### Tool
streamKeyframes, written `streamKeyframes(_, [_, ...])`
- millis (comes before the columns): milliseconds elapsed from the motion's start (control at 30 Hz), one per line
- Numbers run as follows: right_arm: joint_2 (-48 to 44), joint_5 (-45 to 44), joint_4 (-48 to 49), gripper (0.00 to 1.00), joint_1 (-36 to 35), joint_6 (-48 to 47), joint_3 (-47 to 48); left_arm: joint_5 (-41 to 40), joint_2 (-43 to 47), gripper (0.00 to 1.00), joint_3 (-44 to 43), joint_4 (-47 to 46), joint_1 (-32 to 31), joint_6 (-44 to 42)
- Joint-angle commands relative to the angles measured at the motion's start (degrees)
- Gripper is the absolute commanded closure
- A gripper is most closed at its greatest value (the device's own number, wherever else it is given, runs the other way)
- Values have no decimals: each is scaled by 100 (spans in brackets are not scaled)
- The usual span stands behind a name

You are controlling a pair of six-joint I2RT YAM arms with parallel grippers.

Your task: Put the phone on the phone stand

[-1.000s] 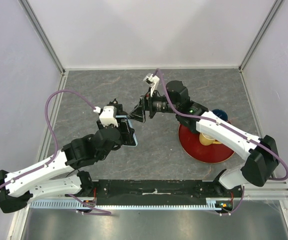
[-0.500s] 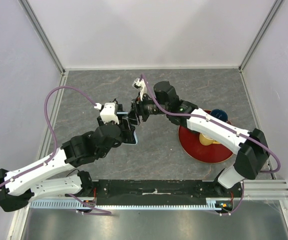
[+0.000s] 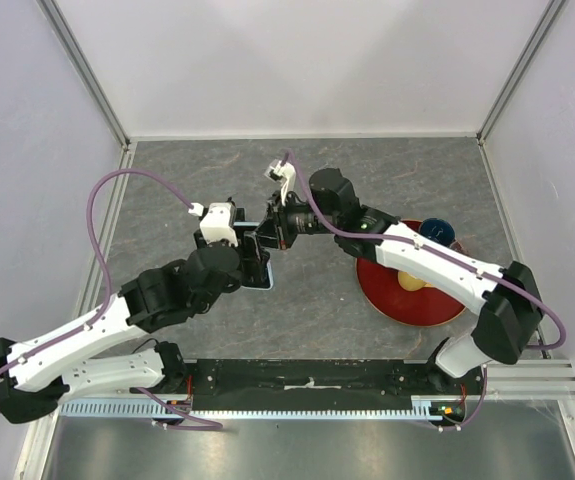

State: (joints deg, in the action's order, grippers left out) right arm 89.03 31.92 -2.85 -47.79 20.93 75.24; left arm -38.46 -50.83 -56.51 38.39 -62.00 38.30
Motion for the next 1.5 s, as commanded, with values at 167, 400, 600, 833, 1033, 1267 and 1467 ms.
streamKeyframes(167, [-1344, -609, 2329, 100, 612, 1175, -1343, 760, 845, 19, 359, -1437, 3, 397])
streamKeyframes(400, [-1863, 348, 3291, 100, 1544, 2038, -1961, 1787, 776, 15, 562, -2106, 74, 143])
streamKeyframes(600, [-1969, 1192, 3799, 100, 1800, 2301, -2013, 2727, 513, 15, 528, -2442, 477, 28])
streamKeyframes(833, [-1951, 1958, 4978, 100, 1791, 2978, -2163, 2923, 459, 17, 386, -2257, 917, 11])
streamKeyframes(1033, [-1855, 1993, 5180, 100, 1782, 3224, -2172, 3405, 679, 22, 641, -2757, 935, -218])
streamKeyframes(1267, [-1442, 2072, 6463, 100, 1782, 4182, -2251, 4556, 636, 28, 756, -3689, 935, -359])
streamKeyframes(1467, [-1529, 1748, 5692, 100, 1791, 3656, -2216, 4777, 556, 50, 703, -3707, 935, -350])
